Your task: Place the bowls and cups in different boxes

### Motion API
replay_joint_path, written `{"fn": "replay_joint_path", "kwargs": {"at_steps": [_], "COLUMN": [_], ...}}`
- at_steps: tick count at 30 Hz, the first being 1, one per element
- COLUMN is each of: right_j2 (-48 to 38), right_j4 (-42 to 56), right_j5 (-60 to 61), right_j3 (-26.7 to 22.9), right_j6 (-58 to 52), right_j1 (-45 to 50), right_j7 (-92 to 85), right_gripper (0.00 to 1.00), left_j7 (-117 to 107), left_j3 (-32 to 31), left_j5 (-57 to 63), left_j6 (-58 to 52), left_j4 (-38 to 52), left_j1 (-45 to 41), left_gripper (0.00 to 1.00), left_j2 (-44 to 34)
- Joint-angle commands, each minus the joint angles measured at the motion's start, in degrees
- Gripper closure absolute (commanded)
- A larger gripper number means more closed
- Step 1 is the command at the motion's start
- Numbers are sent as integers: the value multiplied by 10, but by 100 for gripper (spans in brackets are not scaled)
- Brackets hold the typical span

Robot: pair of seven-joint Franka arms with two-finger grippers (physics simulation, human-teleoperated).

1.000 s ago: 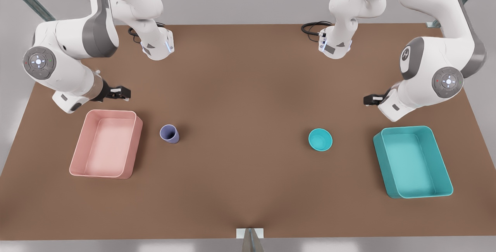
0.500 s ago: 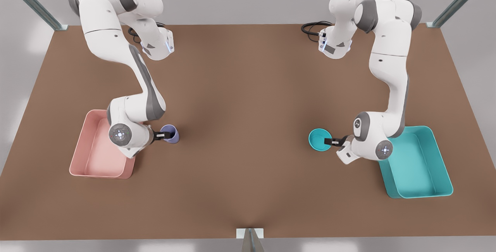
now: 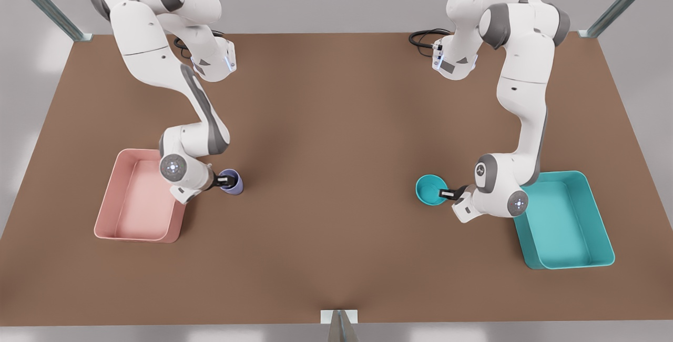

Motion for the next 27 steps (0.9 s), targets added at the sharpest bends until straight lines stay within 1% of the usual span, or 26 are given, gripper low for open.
{"fn": "replay_joint_path", "kwargs": {"at_steps": [1,2,3,4,6,7,8,9,10,12,13,14,15,16,17,19,20,22,24,27], "right_j2": [1,0,-5,-7,-10,-7,-5,-2,-3,-16,-43,-77,-108,-110,-109,-107,-98,-62,-19,43], "right_j4": [-11,-13,-12,-11,-8,-6,-5,-4,-4,-3,-2,7,54,109,149,175,185,209,213,206], "right_j5": [2,2,1,1,1,1,1,1,1,0,1,1,1,1,1,-7,-8,-6,0,20], "right_j3": [0,0,0,1,1,0,0,1,0,2,2,2,-1,-2,-2,-9,-24,-66,-72,-67], "right_j6": [51,51,48,45,40,40,40,40,40,26,2,-38,-125,-196,-237,-255,-255,-254,-234,-138], "right_j1": [0,0,-1,-3,-3,-3,-2,-2,-2,-2,-3,-3,-3,-18,-50,-108,-132,-163,-174,-166], "right_j7": [7,6,6,3,-1,-1,-1,-2,-4,-31,-43,-63,-92,-130,-197,-305,-357,-440,-440,-437], "right_gripper": [0,4,25,41,61,74,79,79,79,79,79,79,79,79,79,79,79,79,79,79], "left_j7": [51,51,51,51,50,49,16,1,2,5,29,79,125,161,162,164,163,163,164,164], "left_j3": [0,0,0,0,7,23,37,49,68,117,154,199,236,269,282,290,290,290,285,270], "left_j5": [-3,-2,-2,0,12,25,58,98,126,141,138,113,88,56,50,50,46,38,24,28], "left_j6": [4,4,4,3,-47,-89,-111,-134,-173,-175,-176,-173,-173,-172,-160,-120,-112,-56,-14,43], "left_j4": [1,2,3,6,27,47,57,78,132,180,188,192,192,191,188,189,188,186,184,174], "left_j1": [0,0,0,0,0,0,0,4,23,38,46,47,56,63,73,85,90,92,97,96], "left_gripper": [79,79,79,79,79,79,79,79,79,79,79,79,79,79,79,79,79,79,79,79], "left_j2": [1,2,1,1,-8,-17,-43,-62,-62,-62,-61,-59,-57,-48,-39,-11,6,49,80,97]}}
